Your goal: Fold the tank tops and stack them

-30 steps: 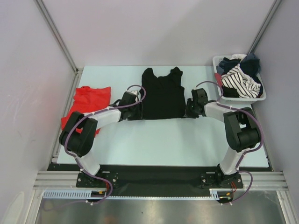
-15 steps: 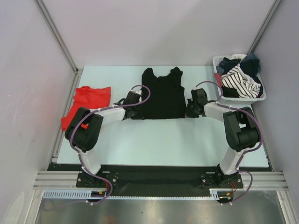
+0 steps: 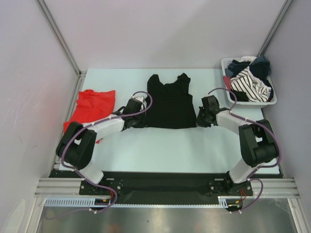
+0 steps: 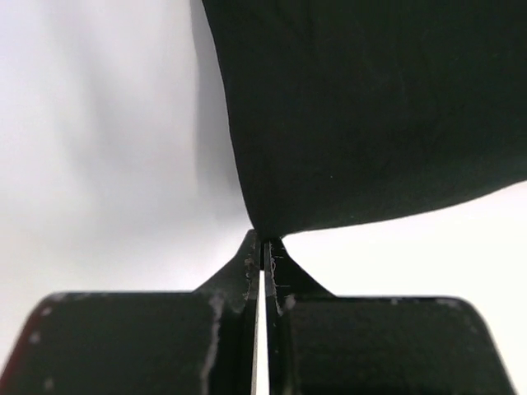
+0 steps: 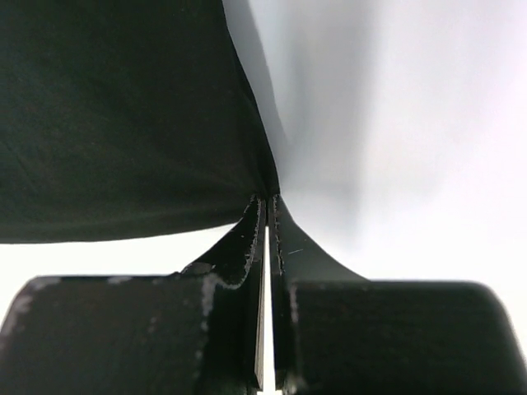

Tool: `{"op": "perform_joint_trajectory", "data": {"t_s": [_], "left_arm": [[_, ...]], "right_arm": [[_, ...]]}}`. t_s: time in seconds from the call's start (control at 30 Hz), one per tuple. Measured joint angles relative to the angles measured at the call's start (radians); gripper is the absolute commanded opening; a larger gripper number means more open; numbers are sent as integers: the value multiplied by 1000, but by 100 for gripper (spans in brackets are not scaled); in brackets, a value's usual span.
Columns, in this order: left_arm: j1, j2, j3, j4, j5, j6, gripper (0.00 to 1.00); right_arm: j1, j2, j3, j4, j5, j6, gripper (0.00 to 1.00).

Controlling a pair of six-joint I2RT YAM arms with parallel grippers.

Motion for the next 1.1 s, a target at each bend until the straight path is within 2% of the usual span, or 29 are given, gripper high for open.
{"op": "perform_joint_trajectory", "data": {"t_s": [0.3, 0.73, 0.77, 0.87, 0.93, 0.97, 1.0, 1.03, 1.1], "left_arm": [[-77, -106, -137, 10, 37, -21, 0], [-267, -286, -401, 125, 5, -187, 0], [-276, -304, -419, 131, 3, -198, 0], [-303, -346, -460, 146, -9, -232, 0], [-322, -365, -480, 157, -21, -253, 0], [-327, -369, -484, 159, -26, -258, 0], [-332, -372, -489, 165, -31, -265, 0], [-333, -373, -492, 170, -33, -271, 0], [-334, -372, -493, 174, -34, -274, 0]], "right_arm": [[25, -164, -88, -95, 51, 18, 0], [143, -458, -332, -253, 117, 175, 1], [154, -481, -345, -265, 123, 194, 10], [195, -527, -361, -298, 142, 238, 16], [219, -558, -362, -320, 160, 263, 29], [222, -576, -362, -330, 173, 270, 42], [222, -598, -362, -337, 186, 275, 49], [222, -622, -362, -340, 201, 272, 54], [221, -667, -359, -342, 225, 254, 54]]}}
